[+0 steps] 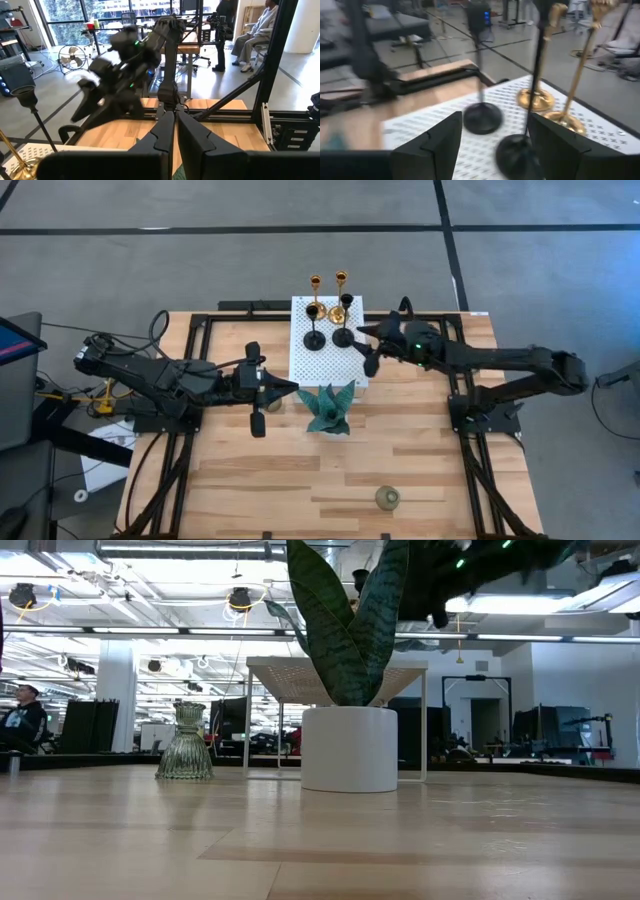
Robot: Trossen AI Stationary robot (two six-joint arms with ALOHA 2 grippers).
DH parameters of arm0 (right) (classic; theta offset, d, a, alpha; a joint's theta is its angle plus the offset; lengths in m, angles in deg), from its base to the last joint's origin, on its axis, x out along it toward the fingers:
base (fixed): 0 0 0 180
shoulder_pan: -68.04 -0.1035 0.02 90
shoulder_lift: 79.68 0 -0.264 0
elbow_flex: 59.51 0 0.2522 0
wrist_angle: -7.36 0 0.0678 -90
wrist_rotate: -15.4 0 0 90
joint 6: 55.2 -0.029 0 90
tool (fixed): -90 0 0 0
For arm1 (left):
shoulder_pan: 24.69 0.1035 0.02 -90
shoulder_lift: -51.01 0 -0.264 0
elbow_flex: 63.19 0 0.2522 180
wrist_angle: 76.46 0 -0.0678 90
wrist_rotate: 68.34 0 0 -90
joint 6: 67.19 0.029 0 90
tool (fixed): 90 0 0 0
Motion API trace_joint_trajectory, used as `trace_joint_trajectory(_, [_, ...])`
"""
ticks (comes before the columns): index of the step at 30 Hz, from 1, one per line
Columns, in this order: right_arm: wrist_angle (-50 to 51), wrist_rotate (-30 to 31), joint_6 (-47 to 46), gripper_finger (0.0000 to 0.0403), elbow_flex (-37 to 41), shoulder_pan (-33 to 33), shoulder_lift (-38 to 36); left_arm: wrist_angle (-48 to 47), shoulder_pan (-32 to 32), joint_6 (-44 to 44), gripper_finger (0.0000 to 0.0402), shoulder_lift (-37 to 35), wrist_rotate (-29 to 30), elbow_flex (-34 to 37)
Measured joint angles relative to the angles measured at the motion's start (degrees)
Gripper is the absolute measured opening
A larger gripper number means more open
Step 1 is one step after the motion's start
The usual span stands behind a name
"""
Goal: Pick & Place candle stick holders
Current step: Put the top transparent candle holder on the shelf
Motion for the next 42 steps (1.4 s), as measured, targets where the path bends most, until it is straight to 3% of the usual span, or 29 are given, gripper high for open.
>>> trace_joint_trajectory(8, [5.9, 0.0, -4.1, 0.0177, 0.0, -7.6, -10.8, -8.8, -2.0, 0.0, 0.0021, -2.2, -0.1, 0.0])
trace_joint_trajectory(15, [6.3, 0.1, -4.8, 0.0082, 0.0, -15.4, -15.1, -22.1, -2.9, -6.7, 0.0019, -4.3, 0.7, 0.2])
trace_joint_trajectory(20, [6.4, 2.0, -7.4, 0.0010, -0.1, -20.3, -15.6, -27.4, -2.9, -12.7, 0.0005, -6.5, 2.7, 5.5])
trace_joint_trajectory(30, [6.5, 11.1, -10.1, 0.0002, -0.9, -28.9, -15.4, -26.5, -5.5, -19.5, 0.0004, -18.6, 4.3, 21.0])
trace_joint_trajectory(38, [6.5, 19.7, -8.8, 0.0002, -6.0, -34.5, -13.6, -23.4, -6.2, -19.6, 0.0004, -30.7, 8.9, 33.7])
trace_joint_trajectory(42, [9.0, 21.7, -8.6, 0.0001, -9.0, -36.0, -11.4, -20.9, -6.2, -24.5, 0.0005, -36.0, 13.4, 42.2])
